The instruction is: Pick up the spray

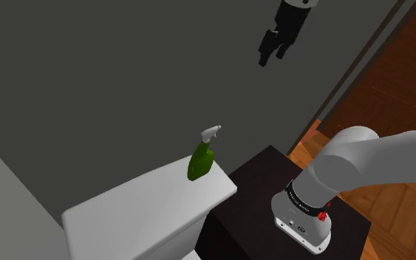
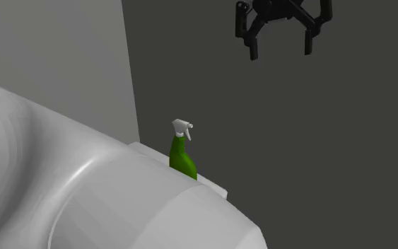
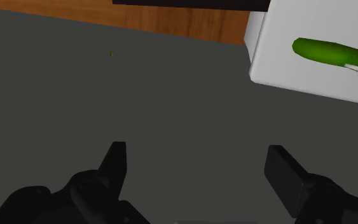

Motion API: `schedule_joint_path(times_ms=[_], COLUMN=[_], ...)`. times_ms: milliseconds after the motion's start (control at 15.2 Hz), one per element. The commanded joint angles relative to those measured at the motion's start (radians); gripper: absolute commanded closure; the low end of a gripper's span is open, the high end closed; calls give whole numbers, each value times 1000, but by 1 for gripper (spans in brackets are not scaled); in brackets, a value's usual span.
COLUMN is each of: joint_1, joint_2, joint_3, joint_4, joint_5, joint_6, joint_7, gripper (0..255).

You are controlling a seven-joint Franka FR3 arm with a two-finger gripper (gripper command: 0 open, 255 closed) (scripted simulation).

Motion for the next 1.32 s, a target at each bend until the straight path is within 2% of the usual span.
schedule_joint_path(times_ms=[0, 726, 990, 1254], joint_1=[0, 270, 391, 535], joint_2=[0, -36, -12, 30], joint_3=[0, -195, -285, -393], joint_4=[0, -359, -455, -531], joint_5=[0, 118, 168, 226], joint_6=[0, 447, 592, 726], joint_7=[0, -496, -703, -927], gripper=[0, 0, 0, 0])
